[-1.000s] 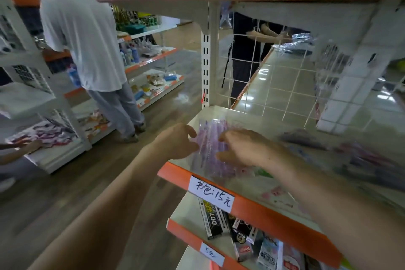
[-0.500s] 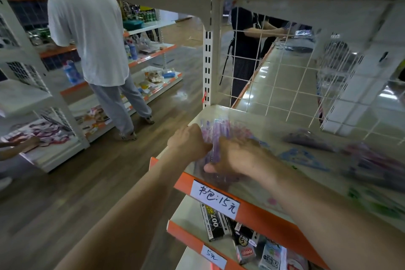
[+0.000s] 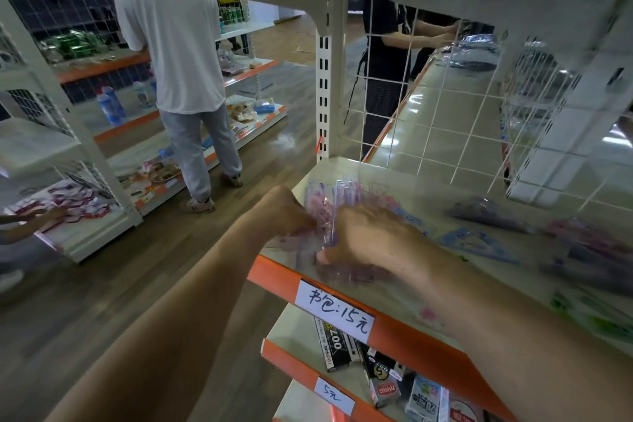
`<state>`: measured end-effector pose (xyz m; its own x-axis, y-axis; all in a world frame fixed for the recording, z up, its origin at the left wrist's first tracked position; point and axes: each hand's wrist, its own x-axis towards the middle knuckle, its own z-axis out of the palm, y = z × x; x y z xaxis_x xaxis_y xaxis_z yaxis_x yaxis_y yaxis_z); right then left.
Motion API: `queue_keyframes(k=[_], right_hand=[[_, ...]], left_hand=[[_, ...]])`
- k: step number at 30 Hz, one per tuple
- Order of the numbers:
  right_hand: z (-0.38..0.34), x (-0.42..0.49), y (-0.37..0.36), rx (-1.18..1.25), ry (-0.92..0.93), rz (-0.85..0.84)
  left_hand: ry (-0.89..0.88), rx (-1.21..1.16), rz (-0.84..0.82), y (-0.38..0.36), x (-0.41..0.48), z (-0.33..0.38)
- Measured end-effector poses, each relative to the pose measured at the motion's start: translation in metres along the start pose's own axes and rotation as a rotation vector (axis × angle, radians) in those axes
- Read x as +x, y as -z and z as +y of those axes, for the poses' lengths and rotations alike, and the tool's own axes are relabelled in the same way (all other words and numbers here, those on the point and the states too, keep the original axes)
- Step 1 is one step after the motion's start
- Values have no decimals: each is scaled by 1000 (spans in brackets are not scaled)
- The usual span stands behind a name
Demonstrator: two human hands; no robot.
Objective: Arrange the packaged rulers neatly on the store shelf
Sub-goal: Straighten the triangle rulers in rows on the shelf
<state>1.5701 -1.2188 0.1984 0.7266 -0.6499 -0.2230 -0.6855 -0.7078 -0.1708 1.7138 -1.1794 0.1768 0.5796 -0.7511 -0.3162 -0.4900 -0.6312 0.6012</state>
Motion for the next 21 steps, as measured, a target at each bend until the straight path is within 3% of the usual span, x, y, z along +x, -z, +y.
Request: queue_keyframes(k=[10,16,21], right_hand=[[10,21,-1,-5,-38,27],[11,27,1,287,-35,-14],[13,26,-1,509,-30,12]], left_hand=[[20,-359,-41,12,-3,-13],[-19,-441,-98,15,-7,-9],[-67,-526,65,23,-5,-16]])
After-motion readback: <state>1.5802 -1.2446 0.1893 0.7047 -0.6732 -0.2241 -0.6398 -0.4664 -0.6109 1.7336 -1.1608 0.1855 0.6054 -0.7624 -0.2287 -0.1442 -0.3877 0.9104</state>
